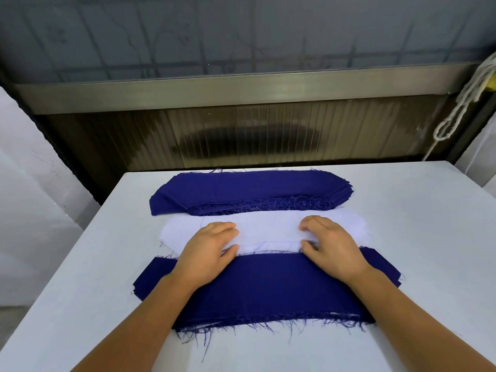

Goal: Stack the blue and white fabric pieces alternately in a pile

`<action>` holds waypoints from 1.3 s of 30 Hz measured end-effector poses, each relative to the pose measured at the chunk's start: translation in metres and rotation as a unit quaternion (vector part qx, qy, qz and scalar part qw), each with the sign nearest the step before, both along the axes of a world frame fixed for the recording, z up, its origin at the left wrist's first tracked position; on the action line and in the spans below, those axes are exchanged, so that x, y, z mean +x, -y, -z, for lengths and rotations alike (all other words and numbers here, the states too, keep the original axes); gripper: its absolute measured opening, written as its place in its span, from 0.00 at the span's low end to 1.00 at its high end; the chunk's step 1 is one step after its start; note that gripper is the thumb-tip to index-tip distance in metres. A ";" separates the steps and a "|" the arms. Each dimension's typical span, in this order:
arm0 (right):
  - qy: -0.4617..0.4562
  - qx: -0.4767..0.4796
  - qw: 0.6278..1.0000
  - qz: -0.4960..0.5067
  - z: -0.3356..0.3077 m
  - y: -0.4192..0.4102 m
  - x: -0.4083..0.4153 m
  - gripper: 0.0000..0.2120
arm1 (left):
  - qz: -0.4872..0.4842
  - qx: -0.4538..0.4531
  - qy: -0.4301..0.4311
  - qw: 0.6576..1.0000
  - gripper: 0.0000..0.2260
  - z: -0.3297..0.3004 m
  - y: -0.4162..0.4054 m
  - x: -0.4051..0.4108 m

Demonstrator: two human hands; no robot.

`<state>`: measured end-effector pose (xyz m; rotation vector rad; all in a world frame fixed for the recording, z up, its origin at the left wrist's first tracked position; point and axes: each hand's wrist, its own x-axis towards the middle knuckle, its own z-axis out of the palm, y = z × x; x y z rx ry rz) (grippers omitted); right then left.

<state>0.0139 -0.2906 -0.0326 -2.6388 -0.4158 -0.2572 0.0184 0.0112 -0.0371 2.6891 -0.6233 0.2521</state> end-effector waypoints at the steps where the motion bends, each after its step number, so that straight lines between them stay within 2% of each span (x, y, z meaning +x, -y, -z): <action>1: 0.009 0.004 1.000 0.003 0.001 0.000 -0.001 0.09 | 0.000 -0.007 0.018 1.000 0.13 0.000 0.001 -0.001; 4: 0.034 0.014 0.999 0.008 0.003 -0.001 -0.002 0.06 | -0.005 -0.031 0.056 0.998 0.06 -0.003 0.003 -0.005; 7: 0.038 0.011 0.999 0.014 0.003 -0.001 -0.001 0.08 | -0.013 -0.033 0.076 0.996 0.05 -0.004 0.004 -0.006; 13: 0.042 0.017 0.999 0.027 -0.003 -0.003 -0.004 0.03 | -0.042 -0.045 0.083 0.995 0.03 -0.005 0.004 -0.009; 18: 0.003 0.090 0.995 0.043 -0.002 0.001 -0.002 0.03 | -0.043 -0.065 0.057 0.995 0.03 -0.008 0.003 -0.009; 22: 0.017 0.136 0.990 0.043 -0.001 0.001 -0.004 0.03 | -0.058 -0.100 0.065 0.991 0.03 -0.007 0.001 -0.011; 25: 0.044 0.094 0.993 0.059 0.002 0.000 -0.003 0.05 | -0.070 -0.085 0.075 0.991 0.03 -0.005 0.002 -0.011; 30: 0.030 0.062 0.992 0.101 0.006 0.003 0.002 0.09 | -0.087 -0.055 0.062 0.993 0.08 -0.001 0.001 -0.008; 37: 0.076 0.039 0.994 0.072 -0.024 0.005 -0.025 0.07 | -0.091 -0.049 0.068 0.992 0.04 -0.026 -0.013 -0.018; 39: 0.040 0.041 0.996 0.063 -0.038 0.010 -0.041 0.07 | -0.071 -0.041 0.065 0.994 0.02 -0.041 -0.025 -0.030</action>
